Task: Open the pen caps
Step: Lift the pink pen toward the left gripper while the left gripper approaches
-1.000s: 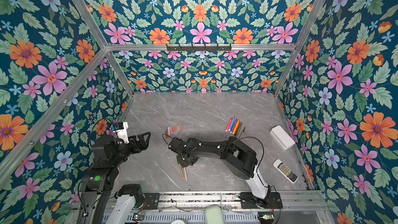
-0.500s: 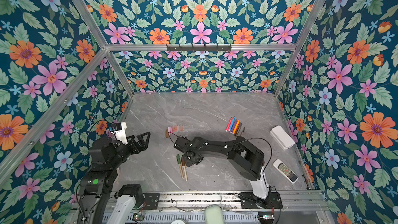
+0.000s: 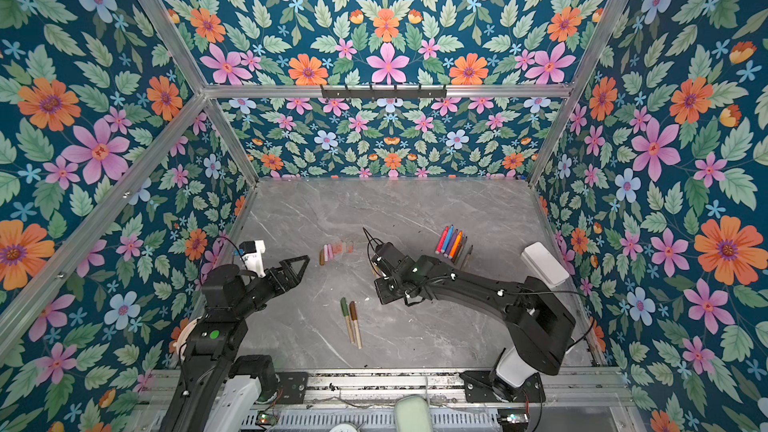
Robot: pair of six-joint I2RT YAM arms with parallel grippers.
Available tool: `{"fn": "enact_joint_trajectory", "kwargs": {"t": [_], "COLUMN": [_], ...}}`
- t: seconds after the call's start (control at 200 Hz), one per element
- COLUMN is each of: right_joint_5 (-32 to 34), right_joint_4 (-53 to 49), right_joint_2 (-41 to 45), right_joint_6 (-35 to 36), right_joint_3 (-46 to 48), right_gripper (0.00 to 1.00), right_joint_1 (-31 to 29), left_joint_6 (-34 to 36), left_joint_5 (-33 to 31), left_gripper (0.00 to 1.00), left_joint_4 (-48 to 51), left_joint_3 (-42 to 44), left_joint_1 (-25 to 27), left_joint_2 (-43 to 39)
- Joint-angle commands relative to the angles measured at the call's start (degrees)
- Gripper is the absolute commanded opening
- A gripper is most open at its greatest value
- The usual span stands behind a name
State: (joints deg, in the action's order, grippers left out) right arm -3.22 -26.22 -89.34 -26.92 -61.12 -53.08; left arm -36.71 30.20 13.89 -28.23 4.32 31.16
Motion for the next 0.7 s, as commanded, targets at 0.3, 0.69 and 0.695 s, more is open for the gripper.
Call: {"fn": "enact_joint_trajectory", "kwargs": {"t": [0.3,0.69,0.695], "right_joint_5": [-2.05,-6.79,-6.92], "right_joint_4": [5.3,9.03,9.1], "right_joint_2": [4.06,6.45,6.5], "right_joint_6": [-2.01,-1.49,-1.48], "right_joint_3": [4.88,8.24,8.23], "right_gripper": [0.0,0.0,0.0], "right_joint_1": [0.03,0.08,0.08], "left_joint_6": [-7.43,-12.59,-12.64], "left_joint_5": [-9.28,-8.46,-8.48], "left_gripper": [0.96,0.82,0.81], "left_joint_4": [-17.08,-29.62,-29.71], "left_joint_3": [2.39,5.73,5.69], "left_joint_1": [17.2,23.03,23.07], "left_joint_2": [9.75,20.35,20.48]}}
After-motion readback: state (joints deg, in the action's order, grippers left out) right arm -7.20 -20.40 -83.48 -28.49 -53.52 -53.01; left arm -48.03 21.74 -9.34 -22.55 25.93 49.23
